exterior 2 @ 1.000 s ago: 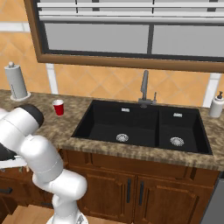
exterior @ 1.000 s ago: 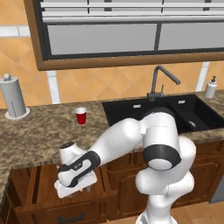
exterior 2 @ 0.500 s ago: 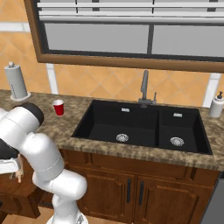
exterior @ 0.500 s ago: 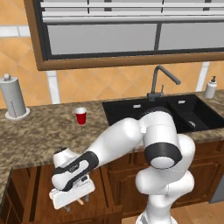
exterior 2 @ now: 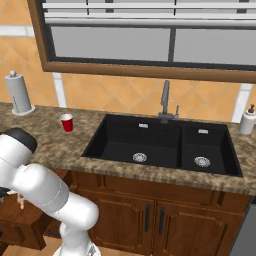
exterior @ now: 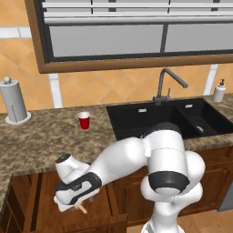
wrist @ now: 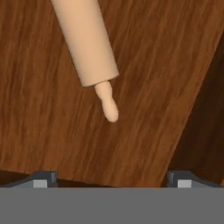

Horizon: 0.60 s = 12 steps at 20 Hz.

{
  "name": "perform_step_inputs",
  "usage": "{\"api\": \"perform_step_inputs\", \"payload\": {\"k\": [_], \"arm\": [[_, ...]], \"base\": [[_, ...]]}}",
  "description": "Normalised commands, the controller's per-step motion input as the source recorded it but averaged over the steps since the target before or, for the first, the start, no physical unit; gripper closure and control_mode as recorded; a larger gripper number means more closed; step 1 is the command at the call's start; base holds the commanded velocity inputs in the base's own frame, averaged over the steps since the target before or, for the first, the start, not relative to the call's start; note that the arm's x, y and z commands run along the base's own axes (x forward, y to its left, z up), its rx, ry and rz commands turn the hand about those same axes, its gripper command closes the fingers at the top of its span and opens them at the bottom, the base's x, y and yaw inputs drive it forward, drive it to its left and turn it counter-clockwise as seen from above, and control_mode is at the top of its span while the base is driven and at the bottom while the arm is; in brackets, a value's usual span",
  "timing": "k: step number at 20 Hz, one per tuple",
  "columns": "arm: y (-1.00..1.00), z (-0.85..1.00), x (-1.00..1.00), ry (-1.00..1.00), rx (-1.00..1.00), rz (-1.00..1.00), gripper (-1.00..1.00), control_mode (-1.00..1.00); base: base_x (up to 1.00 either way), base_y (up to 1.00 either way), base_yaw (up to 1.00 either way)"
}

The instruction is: Pick the rolling pin from the drawer and place it on the counter.

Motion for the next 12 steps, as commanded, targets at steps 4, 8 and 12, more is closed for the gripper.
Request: {"api": "perform_step_inputs", "payload": {"k": [4, 8, 12], "arm": [[0.06, -0.41, 0.66, 0.0, -0.04, 0.0, -1.0, -1.0], [0.47, -0.62, 0.64, 0.02, -0.08, 0.0, -1.0, -1.0], [0.77, -0.39, 0.6, 0.1, -0.08, 0.0, -1.0, -1.0]], "base": [[0.0, 0.0, 0.0], [0.0, 0.0, 0.0], [0.0, 0.0, 0.0]]}}
